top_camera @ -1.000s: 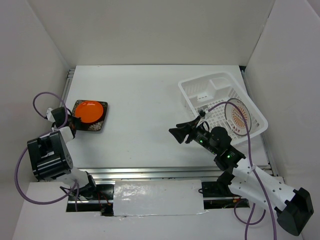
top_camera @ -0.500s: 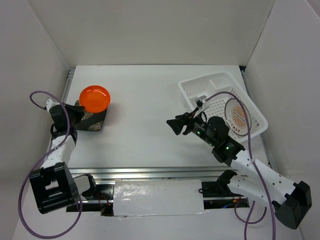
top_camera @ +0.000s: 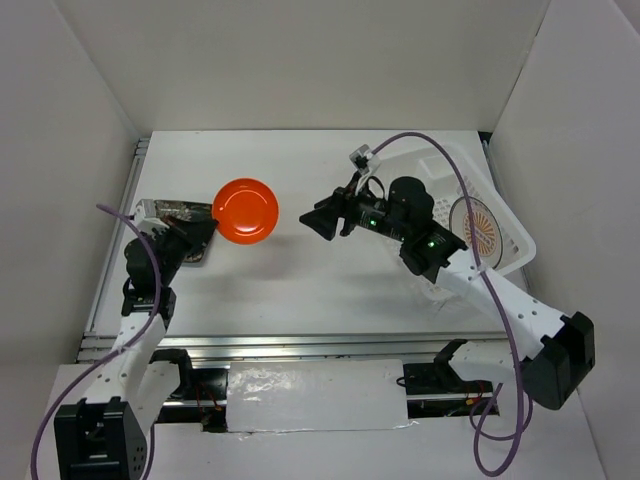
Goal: Load the plates into the dish rack
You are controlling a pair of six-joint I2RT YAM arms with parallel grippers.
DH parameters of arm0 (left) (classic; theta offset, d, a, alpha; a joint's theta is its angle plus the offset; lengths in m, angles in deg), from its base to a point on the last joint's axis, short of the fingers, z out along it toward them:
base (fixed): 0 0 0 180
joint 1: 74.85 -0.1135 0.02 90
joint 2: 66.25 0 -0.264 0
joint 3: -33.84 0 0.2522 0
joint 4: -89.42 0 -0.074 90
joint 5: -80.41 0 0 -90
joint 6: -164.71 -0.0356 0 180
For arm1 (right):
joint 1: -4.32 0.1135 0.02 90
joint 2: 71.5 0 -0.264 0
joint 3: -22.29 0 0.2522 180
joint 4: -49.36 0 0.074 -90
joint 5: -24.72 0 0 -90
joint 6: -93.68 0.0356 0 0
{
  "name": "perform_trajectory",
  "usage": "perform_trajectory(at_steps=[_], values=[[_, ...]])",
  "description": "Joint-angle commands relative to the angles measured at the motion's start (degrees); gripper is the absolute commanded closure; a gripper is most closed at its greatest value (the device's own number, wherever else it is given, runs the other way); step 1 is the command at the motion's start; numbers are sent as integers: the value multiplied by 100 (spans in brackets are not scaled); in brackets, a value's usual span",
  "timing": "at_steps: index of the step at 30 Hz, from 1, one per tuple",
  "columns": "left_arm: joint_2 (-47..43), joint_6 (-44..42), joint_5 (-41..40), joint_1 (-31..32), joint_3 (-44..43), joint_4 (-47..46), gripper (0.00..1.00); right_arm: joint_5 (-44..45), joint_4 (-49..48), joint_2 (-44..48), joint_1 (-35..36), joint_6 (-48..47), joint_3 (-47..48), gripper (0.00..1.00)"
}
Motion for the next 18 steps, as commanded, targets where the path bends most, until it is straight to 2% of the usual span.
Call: perform_trajectory(at_steps=[1,8,18], values=[[-408,150,418,53,92,-564,100,-494,-312,-288,-40,124,-42,30],[-839,290,638,124,365,-651,100,-793,-806,-974,-40,344,-52,30],[-866,387,595,370,672,-967,100,-767,-1280,-1976,-40,687,247,32]])
